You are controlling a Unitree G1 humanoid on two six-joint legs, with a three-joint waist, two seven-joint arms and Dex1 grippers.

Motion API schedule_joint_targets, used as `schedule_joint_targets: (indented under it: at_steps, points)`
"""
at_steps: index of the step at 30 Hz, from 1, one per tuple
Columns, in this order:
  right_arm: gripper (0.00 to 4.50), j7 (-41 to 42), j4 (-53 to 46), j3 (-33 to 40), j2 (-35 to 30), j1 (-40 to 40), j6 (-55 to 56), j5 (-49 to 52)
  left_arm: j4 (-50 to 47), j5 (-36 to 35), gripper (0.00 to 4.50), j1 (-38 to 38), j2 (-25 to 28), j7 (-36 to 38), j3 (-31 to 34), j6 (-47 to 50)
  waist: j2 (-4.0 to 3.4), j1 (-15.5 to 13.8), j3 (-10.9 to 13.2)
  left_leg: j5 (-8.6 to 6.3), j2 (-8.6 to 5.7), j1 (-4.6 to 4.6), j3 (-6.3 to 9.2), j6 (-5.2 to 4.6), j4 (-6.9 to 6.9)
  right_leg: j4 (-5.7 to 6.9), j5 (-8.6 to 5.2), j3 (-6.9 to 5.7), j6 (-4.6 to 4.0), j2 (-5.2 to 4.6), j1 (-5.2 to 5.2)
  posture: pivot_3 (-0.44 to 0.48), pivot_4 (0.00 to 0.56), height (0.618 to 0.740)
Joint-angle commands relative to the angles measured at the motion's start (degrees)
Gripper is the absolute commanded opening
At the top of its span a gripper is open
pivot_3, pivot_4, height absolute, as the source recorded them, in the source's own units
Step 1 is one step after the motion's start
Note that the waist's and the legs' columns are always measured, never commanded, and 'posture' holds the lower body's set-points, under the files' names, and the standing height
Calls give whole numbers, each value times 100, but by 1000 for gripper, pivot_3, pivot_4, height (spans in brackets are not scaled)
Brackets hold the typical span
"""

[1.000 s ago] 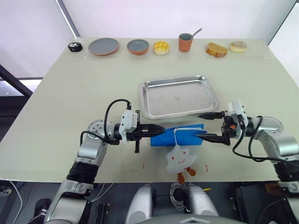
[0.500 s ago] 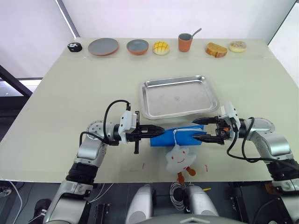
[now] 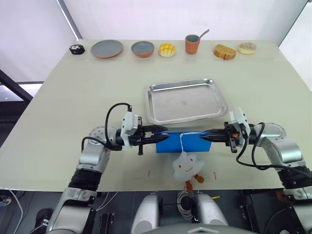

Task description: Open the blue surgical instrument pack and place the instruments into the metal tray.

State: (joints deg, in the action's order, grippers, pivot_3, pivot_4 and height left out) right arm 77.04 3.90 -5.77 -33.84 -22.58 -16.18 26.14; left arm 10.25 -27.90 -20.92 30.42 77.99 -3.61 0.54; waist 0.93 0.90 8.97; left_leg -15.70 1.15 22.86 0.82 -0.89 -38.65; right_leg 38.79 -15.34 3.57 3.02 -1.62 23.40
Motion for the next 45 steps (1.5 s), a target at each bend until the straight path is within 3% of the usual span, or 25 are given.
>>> schedule_joint_targets:
  at_steps: [1,4,5,12,17,22,24,33,44,45]
  points:
    - [0,0,40,71,-19,-120,123,-47,-649,-653,2905,168,453,-78,593,835,0,3,1,0,4,0,0,0,0,0,0,0,0,-1,0,0,150,740]
    - [0,-17,80,102,-16,-156,151,-62,-1085,-1125,4199,452,939,-114,1108,1490,1,15,5,0,6,0,0,0,0,1,0,0,0,-1,0,0,150,740]
    - [0,-27,97,117,-15,-167,160,-66,-1197,-1237,4420,588,1126,-79,1274,1648,1,18,6,0,8,0,0,0,1,0,0,0,0,-1,1,0,150,740]
    - [0,-71,226,169,-46,-202,249,-133,-2226,-1750,4420,1465,1957,30,1794,2608,0,3,21,0,6,1,-5,0,2,-2,0,-1,0,-8,2,0,150,740]
    - [0,-103,370,158,-48,-276,307,-178,-2971,-1267,4420,1605,1931,-174,1258,2419,-2,-21,22,0,5,1,-4,1,3,-2,0,-3,-1,-11,1,0,150,740]
    - [0,-123,406,123,-43,-321,299,-200,-3568,-1105,4420,1265,1936,-746,594,3057,-2,-18,23,0,3,1,-7,1,4,-3,0,1,0,-11,2,0,150,740]
    - [0,-125,418,102,-42,-329,291,-220,-3536,-1354,4420,966,1890,-789,334,3523,-2,-14,24,0,2,1,-4,1,3,0,0,0,0,-8,2,0,150,740]
    - [0,-141,407,78,-45,-366,214,-244,-3012,-236,4420,291,1230,-1128,-1000,3321,-2,-8,25,0,-14,1,-9,1,2,0,0,5,0,-5,2,0,150,740]
    - [0,-165,126,72,-86,-272,6,-187,-2506,547,4420,-255,657,-1321,-1963,3509,-2,-10,24,1,-19,1,-9,1,1,2,0,8,0,-3,2,0,150,740]
    - [0,-169,107,76,-89,-269,-11,-181,-2507,573,3921,-286,637,-1320,-2002,3533,-2,-10,24,1,-19,0,-9,1,1,1,0,8,0,-4,2,0,150,740]
